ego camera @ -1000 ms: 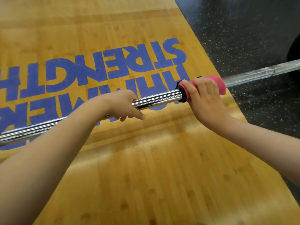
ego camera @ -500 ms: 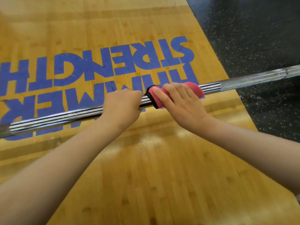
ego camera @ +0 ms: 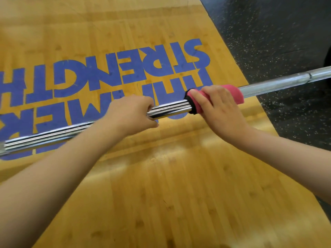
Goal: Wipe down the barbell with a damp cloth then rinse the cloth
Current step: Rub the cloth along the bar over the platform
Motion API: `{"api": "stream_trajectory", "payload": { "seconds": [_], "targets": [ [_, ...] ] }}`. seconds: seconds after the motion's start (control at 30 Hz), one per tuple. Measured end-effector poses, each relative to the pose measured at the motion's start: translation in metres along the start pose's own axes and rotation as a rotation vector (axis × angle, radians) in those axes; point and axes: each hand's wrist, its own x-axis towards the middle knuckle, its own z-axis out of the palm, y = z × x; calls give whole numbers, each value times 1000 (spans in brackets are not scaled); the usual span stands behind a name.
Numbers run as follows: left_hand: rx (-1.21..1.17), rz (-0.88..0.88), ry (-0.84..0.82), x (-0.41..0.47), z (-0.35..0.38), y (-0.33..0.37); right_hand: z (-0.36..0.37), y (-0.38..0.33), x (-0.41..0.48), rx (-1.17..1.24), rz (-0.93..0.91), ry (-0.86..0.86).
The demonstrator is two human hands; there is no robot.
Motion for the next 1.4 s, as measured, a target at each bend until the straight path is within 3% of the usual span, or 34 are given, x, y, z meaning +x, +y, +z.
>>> {"api": "stream_trajectory", "payload": {
  "seconds": [0.03,0.1,0.27,0.33,0.43,0.57,0.67,0.8,1.03,1.13,1.4],
  "targets": [
    [129,8,166,-7,8,5,3,-14,8,30,-26,5],
    [225,34,330,-15,24,14,11,-45,22,47,-68,30],
    [257,37,507,-7,39,6,13,-62,30,-36,-161,43],
    [288,9,464,-5,39,8,9,-48,26,-67,-193,52],
    [232,12,209,3,25,8,3,-16,11,-97,-157,31],
    [-278,50,-509,27,-15,-4,-16,36,-11,-168,-99,-35],
    [-437,34,-723,34,-24,-8,-21,45,-15,-163,-60,-64],
    [-416,41,-601,29,-16,-9,-9,28,-12,-125,6,-8],
    [-86,83,17,0,1,5,13,-37,16,-79,-25,84],
    [-169,62,6,-7,1,9,20,-70,30,-101,-37,95],
    [-662,40,-293,1,-30,-3,14,-74,34,-64,-108,-1]
  ]
}}
